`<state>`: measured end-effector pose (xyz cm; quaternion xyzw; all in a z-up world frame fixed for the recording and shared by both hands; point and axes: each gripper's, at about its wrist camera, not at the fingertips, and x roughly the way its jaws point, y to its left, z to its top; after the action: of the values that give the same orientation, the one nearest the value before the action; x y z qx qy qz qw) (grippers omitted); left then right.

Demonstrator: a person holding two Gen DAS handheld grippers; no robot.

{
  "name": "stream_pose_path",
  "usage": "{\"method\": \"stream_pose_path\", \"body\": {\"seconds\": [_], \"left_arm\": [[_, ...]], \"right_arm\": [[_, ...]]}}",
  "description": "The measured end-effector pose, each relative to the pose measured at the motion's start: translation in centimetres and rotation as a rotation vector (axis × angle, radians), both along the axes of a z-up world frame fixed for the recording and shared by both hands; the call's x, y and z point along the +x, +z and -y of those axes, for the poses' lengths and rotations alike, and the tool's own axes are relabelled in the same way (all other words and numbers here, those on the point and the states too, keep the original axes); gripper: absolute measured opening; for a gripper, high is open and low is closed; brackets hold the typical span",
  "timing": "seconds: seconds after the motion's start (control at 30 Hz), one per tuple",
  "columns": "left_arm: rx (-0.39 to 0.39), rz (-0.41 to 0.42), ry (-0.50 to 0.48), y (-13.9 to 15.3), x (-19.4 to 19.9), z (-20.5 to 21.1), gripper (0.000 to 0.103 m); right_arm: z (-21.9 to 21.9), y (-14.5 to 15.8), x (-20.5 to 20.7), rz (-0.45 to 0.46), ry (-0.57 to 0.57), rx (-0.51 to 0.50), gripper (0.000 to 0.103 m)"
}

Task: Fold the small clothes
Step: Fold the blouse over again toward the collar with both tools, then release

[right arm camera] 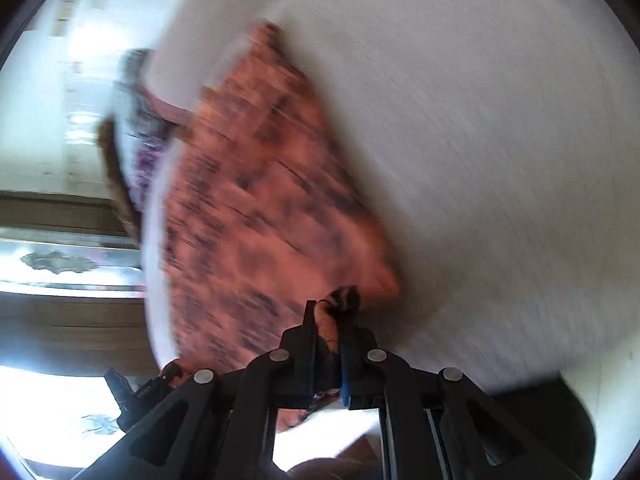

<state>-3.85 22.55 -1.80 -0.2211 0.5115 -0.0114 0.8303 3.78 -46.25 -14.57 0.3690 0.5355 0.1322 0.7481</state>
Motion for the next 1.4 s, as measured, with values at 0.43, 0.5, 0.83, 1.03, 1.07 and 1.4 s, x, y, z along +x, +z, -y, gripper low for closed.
{"method": "stream_pose_path", "body": {"seconds": [0.43,0.5,0.83,1.03,1.07,1.4], "left_arm": [[0.082,0.026,0.089,-5.0,25.7,-0.6,0.083],[0.093,0.109,0.135,-4.0,22.7,-2.4,0.083],[0.094,0.072,0.002,-7.2,12.4,1.6,0.084],[0.087,0.046,0.107,-7.7,16.2,3.1,0.062],[0.047,0.006,0.046,-7.7,17.4,3.7,0.029],[0.080,0.140,0.018,1.6,11.0,2.6,0.015]], "right_arm": [[-3.6,0.6,29.6,0.194,-0.111,-0.098,0.093],[-3.8,-0.2,27.9,0.229,-0.112,-0.091,0.093],[-6.6,-3.6,13.0,0.184,-0.144,-0.061,0.093],[-7.2,-4.9,17.6,0.143,-0.361,0.044,0.075],[-7.2,-4.9,18.5,0.128,-0.368,0.009,0.045],[-7.9,4.4,14.9,0.244,-0.253,-0.048,0.012]]}}
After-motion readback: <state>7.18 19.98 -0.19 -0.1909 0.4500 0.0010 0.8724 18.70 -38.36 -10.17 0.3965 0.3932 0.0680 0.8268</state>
